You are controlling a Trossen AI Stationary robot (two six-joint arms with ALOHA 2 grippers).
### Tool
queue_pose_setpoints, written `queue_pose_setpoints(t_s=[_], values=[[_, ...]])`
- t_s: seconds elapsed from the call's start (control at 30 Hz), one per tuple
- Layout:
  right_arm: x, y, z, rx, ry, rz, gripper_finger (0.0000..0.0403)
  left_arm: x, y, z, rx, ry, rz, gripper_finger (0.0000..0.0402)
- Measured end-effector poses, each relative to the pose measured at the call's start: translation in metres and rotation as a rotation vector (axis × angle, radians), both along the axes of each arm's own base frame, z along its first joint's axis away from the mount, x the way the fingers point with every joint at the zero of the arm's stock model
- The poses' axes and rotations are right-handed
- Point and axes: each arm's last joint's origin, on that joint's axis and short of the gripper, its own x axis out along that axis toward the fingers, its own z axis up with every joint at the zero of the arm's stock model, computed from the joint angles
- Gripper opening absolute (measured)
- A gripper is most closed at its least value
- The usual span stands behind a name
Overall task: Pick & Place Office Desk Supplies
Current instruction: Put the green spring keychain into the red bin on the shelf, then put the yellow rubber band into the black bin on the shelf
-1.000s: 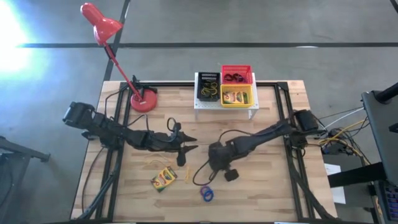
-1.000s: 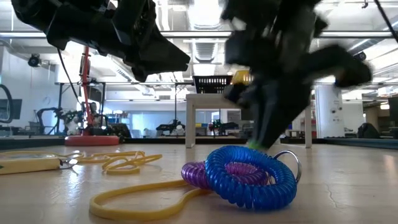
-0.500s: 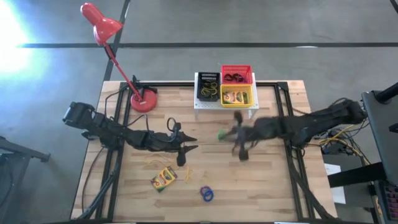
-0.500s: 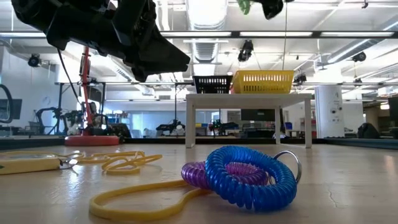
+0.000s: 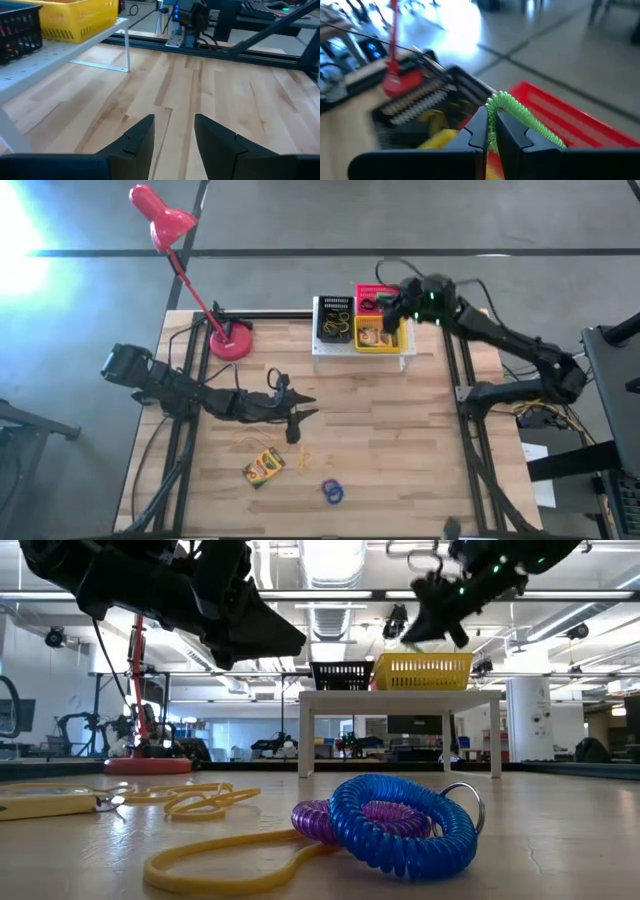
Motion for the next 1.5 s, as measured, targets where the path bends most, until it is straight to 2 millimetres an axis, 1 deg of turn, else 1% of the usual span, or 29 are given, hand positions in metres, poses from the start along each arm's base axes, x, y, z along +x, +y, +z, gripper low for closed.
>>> queue_pose_setpoints(t_s=[0.07,0.13,0.23,0.3,0.4,0.5,0.63,0.7,0.77,0.87,0.97,1.07,1.17,1.27,1.33,1.4,1.5], values=[[-0.003,-0.017,-0.004,0.04,0.051,-0.007,0.002,0.0,0.001,0.0,0.002,0.0,0.009,0.0145],[-0.004,-0.031,-0.009,0.08,0.126,-0.021,0.002,0.0,0.001,0.0,0.002,0.0,0.011,0.0145],[-0.003,-0.043,-0.014,0.126,0.215,-0.021,0.0028,0.0,0.001,0.0,-0.001,0.0,0.012,0.0145],[-0.002,-0.048,-0.011,0.132,0.225,-0.024,0.0045,0.0,0.001,0.0,-0.004,0.001,0.012,0.0145],[-0.001,-0.05,-0.004,0.125,0.249,-0.013,0.008,0.0,0.001,0.0,-0.008,0.0,0.014,0.0144],[-0.001,-0.049,0.004,0.123,0.268,-0.002,0.0116,0.0,0.001,0.0,-0.009,0.0,0.013,0.0144],[-0.005,-0.035,0.018,0.099,0.263,0.029,0.0151,0.0,0.001,0.0,-0.031,-0.004,0.019,0.0144],[-0.006,-0.021,0.021,0.084,0.253,0.06,0.016,0.0,0.001,0.0,-0.032,-0.004,0.02,0.0144],[-0.005,0.002,0.023,0.068,0.233,0.122,0.0164,0.0,0.001,0.0,-0.032,-0.004,0.02,0.0144],[-0.001,0.044,0.02,0.049,0.181,0.252,0.0166,0.0,0.001,0.0,-0.032,-0.004,0.02,0.0144],[0.006,0.088,0.008,0.033,0.071,0.395,0.0161,0.0,0.001,0.0,-0.032,-0.003,0.019,0.0144],[0.014,0.133,-0.013,0.023,-0.054,0.557,0.0155,0.0,0.001,0.0,-0.025,-0.002,0.02,0.0144],[0.018,0.178,-0.043,0.006,-0.135,0.707,0.0149,0.0,0.003,0.0,-0.024,-0.003,0.028,0.0145],[0.02,0.217,-0.071,-0.034,-0.193,0.789,0.0144,0.0,0.003,0.0,-0.024,-0.003,0.029,0.0145],[0.02,0.238,-0.09,-0.053,-0.195,0.804,0.0142,0.0,0.004,0.0,-0.021,-0.003,0.029,0.0145],[0.021,0.256,-0.107,-0.035,-0.164,0.802,0.014,0.0,0.004,0.0,-0.021,-0.003,0.03,0.0145],[0.029,0.271,-0.13,0.022,-0.067,0.795,0.0137,0.0,0.004,0.0,-0.017,-0.001,0.029,0.0145]])
